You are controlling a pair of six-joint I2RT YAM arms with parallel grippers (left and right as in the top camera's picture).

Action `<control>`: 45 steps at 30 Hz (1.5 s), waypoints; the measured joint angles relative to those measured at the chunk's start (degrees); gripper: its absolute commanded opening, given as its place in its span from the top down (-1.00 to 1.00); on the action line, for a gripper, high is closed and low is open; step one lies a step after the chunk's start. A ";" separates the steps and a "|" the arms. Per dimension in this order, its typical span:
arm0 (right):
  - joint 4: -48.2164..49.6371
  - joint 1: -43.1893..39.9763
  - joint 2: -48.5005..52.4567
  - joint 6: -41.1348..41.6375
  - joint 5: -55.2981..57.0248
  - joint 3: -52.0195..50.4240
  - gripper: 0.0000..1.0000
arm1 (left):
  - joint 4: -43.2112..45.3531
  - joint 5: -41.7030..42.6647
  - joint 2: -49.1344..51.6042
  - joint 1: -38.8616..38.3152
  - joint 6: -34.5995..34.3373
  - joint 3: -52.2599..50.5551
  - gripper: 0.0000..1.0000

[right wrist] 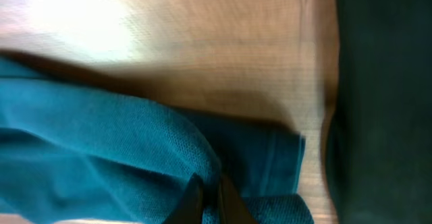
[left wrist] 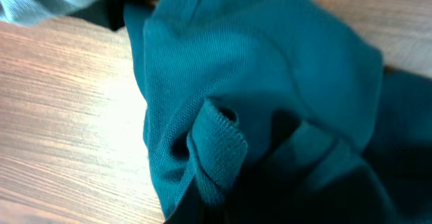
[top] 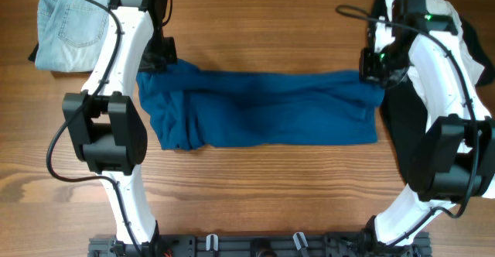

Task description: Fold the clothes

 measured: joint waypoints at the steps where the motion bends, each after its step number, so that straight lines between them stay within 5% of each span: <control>1: 0.83 0.00 0.00 1.44 0.63 -2.43 0.91 | -0.09 0.22 0.00 0.00 0.00 -0.94 0.92; 11: 11.30 0.00 0.00 1.46 -1.01 -8.55 0.91 | 1.68 0.31 0.00 0.00 0.00 -6.38 0.92; 23: 7.61 1.09 -0.04 -23.69 -22.14 -8.52 0.91 | 4.68 1.33 0.00 0.00 0.00 -6.43 0.92; 35: 1.40 0.66 -0.63 -19.32 -23.56 -15.65 0.91 | 4.68 1.73 0.00 0.00 0.00 -6.43 0.92; 40: 3.13 -2.12 -0.63 -9.90 -18.43 -18.45 0.32 | 4.94 1.75 0.00 0.00 0.00 -6.43 0.86; 43: 7.15 -5.09 -0.63 -3.06 -15.21 -18.38 -0.09 | 5.35 1.79 0.00 0.00 -0.20 -6.43 0.49; 45: 8.11 -6.49 -0.63 -1.01 -14.19 -17.86 -0.13 | 5.57 1.77 0.00 0.00 -0.28 -6.43 0.14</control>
